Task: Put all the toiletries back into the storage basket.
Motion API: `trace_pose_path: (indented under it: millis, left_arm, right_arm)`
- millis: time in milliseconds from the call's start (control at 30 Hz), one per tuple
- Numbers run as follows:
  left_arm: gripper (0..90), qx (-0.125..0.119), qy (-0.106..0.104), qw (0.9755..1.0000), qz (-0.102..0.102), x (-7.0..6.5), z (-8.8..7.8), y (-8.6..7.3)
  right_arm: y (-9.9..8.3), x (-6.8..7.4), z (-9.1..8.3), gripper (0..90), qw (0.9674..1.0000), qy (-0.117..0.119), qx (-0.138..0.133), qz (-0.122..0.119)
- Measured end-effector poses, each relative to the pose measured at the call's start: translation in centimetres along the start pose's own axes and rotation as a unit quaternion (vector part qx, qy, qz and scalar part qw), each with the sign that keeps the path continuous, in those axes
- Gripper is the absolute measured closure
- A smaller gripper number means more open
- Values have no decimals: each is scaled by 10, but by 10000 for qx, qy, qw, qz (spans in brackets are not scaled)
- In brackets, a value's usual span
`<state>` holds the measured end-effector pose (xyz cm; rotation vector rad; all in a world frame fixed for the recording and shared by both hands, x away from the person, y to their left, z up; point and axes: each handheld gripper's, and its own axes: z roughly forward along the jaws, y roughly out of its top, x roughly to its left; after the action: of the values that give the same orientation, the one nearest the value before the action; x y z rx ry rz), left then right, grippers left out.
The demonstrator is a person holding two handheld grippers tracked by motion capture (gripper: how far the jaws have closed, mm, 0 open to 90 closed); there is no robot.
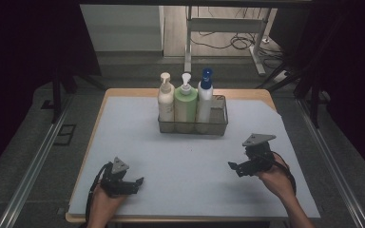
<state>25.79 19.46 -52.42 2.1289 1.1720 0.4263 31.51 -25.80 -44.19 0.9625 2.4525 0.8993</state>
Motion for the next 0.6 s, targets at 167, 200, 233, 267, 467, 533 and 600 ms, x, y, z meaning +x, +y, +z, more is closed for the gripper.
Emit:
trace_pose_path:
  millis: [167, 200, 233, 267, 467, 533, 600]
  left_arm:
    - [124, -1, 2, 10000, 0, 0, 0, 0]
    - [124, -1, 1, 10000, 0, 0, 0, 0]
    - [124, -9, -2, 10000, -8, 0, 0, 0]
    - [124, 0, 0, 10000, 1, 0, 0, 0]
    - [124, -1, 0, 10000, 0, 0, 0, 0]
    - [124, -2, 2, 10000, 0, 0, 0, 0]
    - [124, -2, 2, 10000, 1, 0, 0, 0]
  right_arm:
    - [-12, 1, -1, 0, 10000, -41, -2, 68]
    - [-15, 1, 0, 0, 10000, -61, -4, 79]
    - [-17, 1, 0, 0, 9999, -69, -2, 95]
    - [-20, 1, 1, 0, 9999, -84, 1, 95]
    - [-34, 4, 6, 0, 9999, -85, 24, 125]
    - [-38, 6, 8, 0, 9999, -63, 19, 145]
    - [-42, 7, 10, 0, 9999, -38, 18, 140]
